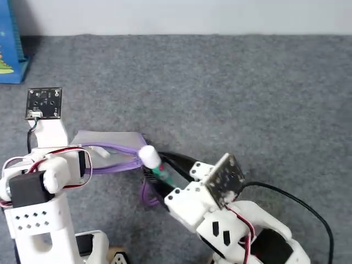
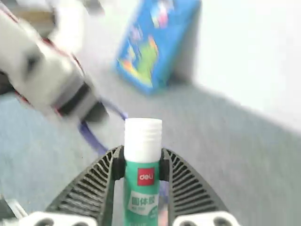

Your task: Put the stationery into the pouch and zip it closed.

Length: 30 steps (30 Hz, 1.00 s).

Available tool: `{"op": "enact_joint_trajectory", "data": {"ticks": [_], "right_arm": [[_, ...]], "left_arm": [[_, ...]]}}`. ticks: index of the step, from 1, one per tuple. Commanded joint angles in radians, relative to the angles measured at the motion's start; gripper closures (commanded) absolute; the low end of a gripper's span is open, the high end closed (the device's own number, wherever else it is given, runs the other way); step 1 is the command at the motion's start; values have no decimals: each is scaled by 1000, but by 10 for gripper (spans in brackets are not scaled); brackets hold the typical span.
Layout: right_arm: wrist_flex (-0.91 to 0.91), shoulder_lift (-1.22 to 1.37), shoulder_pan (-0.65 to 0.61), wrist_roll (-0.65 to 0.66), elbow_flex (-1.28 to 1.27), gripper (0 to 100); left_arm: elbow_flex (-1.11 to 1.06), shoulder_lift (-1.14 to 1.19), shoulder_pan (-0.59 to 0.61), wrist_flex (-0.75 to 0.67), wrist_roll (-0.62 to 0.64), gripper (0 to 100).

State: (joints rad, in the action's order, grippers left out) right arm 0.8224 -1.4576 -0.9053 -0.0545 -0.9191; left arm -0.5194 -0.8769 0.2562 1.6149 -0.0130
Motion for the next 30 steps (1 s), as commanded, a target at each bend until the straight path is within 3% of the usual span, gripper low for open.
{"op": "enact_joint_trajectory", "data": {"ticks": [1, 13, 26, 30], "right_arm": [[-229, 19, -35, 12, -2, 991], [-1063, 289, -36, 12, -293, 991], [-1480, 684, -39, 11, -351, 991], [-1509, 688, -38, 11, -391, 986]], "left_arm": [[4, 2, -6, -21, -9, 988], [4, 2, -5, -20, -9, 988], [2, 3, -5, -20, -9, 988], [-15, 2, -5, -26, -11, 988]]}}
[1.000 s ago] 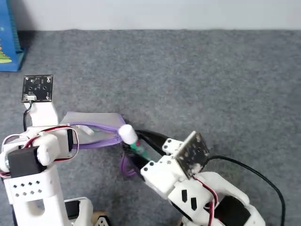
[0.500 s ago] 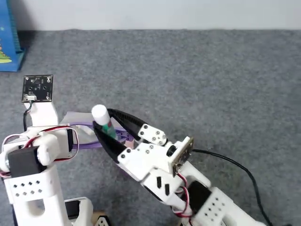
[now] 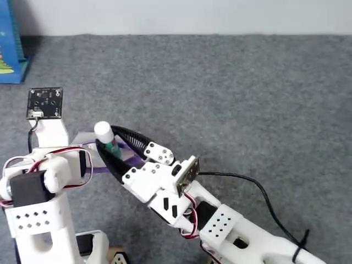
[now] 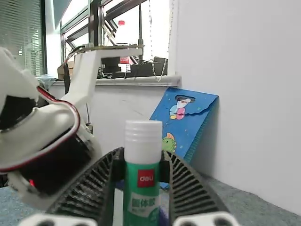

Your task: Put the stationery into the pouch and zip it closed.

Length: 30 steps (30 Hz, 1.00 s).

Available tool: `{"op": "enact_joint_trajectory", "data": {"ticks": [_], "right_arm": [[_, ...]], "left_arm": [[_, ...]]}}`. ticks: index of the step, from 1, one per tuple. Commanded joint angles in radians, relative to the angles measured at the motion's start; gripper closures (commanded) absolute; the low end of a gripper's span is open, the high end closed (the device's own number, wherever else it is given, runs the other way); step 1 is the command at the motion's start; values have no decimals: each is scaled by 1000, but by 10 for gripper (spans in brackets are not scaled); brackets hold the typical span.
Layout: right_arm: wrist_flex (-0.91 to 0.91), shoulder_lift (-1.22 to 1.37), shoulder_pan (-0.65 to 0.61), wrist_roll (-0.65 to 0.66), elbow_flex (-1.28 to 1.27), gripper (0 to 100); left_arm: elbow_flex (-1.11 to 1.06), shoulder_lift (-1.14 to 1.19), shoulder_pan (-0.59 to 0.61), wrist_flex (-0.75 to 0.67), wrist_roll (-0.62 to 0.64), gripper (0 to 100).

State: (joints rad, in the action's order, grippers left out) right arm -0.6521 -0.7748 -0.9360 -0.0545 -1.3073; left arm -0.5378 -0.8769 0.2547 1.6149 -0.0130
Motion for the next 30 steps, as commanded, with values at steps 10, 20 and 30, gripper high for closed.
{"op": "enact_joint_trajectory", "data": {"ticks": [10, 20, 30], "right_arm": [[246, -203, -22, 17, 28, 768], [667, -513, -16, 14, 98, 797], [1313, -803, 36, -137, 92, 823]], "left_arm": [[2, 2, -3, -26, -11, 988], [2, 2, -3, -26, -11, 988], [2, 2, -3, -26, -11, 988]]}}
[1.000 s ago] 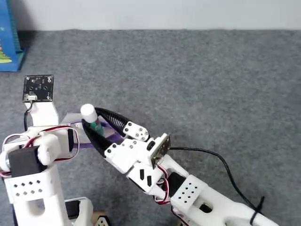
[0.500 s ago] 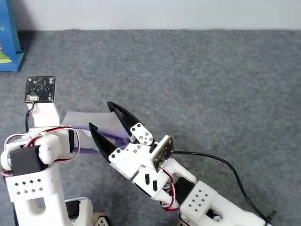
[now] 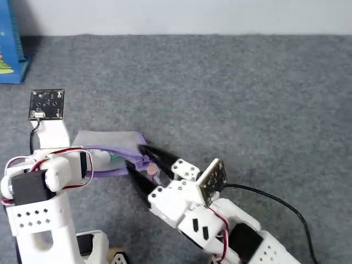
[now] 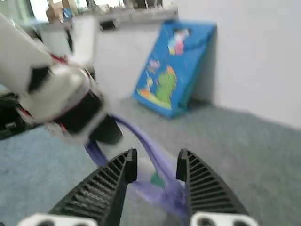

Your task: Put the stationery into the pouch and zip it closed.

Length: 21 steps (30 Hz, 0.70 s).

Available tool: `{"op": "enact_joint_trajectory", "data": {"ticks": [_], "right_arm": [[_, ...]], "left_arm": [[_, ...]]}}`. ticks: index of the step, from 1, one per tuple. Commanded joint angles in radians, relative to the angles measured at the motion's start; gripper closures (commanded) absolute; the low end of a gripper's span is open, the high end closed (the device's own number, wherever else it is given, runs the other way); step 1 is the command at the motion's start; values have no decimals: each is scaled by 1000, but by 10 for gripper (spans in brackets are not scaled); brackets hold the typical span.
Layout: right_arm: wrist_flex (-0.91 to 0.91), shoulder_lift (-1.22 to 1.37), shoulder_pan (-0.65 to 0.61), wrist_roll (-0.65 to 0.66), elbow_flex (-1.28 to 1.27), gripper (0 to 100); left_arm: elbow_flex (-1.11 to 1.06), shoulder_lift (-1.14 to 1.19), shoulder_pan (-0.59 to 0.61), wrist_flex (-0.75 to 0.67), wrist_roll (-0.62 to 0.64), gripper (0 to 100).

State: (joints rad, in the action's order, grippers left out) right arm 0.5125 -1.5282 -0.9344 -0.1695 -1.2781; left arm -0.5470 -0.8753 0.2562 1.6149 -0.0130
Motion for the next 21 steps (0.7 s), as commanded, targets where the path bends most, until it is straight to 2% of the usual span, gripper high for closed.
{"op": "enact_joint_trajectory", "data": {"ticks": [1, 7, 16, 18, 21], "right_arm": [[186, -56, 51, -21, 63, 803], [269, -54, 82, -25, -2, 724], [38, -54, 85, -21, -192, 726], [22, -54, 88, -20, -199, 745], [-18, -54, 119, -20, -204, 831]], "left_arm": [[12, 0, -5, -26, -11, 988], [12, 0, -5, -26, -11, 988], [12, 0, -5, -26, -11, 988], [12, 0, -5, -26, -11, 988], [12, 0, -5, -25, -11, 988]]}}
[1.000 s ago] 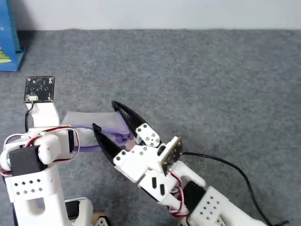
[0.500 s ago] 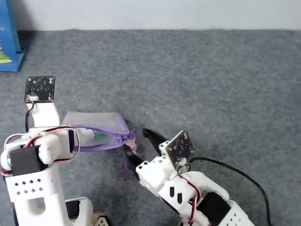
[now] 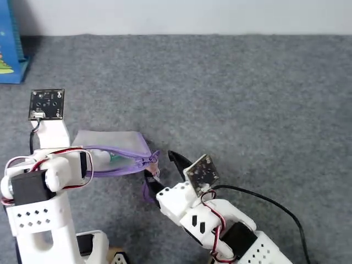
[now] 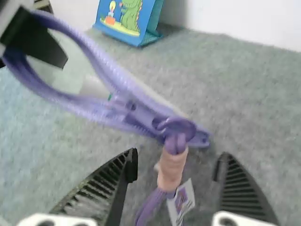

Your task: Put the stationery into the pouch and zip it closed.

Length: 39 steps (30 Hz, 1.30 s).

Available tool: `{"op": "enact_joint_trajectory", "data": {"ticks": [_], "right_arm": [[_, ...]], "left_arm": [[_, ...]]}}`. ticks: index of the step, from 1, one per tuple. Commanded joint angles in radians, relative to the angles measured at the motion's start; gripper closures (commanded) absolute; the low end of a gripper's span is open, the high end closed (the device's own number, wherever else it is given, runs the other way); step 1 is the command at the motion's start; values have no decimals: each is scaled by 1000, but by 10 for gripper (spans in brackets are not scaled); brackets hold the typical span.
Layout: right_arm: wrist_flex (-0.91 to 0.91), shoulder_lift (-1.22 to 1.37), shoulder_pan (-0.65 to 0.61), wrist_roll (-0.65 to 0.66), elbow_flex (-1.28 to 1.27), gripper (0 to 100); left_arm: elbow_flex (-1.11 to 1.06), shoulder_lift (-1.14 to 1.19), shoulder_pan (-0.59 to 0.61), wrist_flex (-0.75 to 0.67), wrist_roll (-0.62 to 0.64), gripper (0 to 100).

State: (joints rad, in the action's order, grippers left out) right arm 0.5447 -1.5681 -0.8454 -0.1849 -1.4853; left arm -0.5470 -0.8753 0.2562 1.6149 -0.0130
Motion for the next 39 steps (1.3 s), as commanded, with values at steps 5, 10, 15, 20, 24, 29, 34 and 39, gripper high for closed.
{"op": "enact_joint_trajectory", "data": {"ticks": [5, 10, 15, 20, 24, 29, 34, 39], "right_arm": [[-64, -13, 53, -3, 2, 879], [-61, 45, 53, -2, 21, 864], [21, 217, 54, -9, 147, 776], [12, 351, 53, -26, 222, 778], [-51, 406, 53, -60, 221, 812], [-59, 449, 54, -64, 224, 879], [-116, 467, 56, -64, 219, 894], [-111, 464, 56, -60, 221, 950]], "left_arm": [[12, -2, -5, -23, -11, 988], [12, -2, -5, -23, -11, 988], [12, -2, -5, -23, -11, 988], [10, -2, -5, -21, -11, 988], [10, -2, -5, -21, -11, 988], [10, -2, -5, -20, -11, 988], [10, -2, -5, -20, -11, 988], [10, -2, -3, -20, -11, 988]]}}
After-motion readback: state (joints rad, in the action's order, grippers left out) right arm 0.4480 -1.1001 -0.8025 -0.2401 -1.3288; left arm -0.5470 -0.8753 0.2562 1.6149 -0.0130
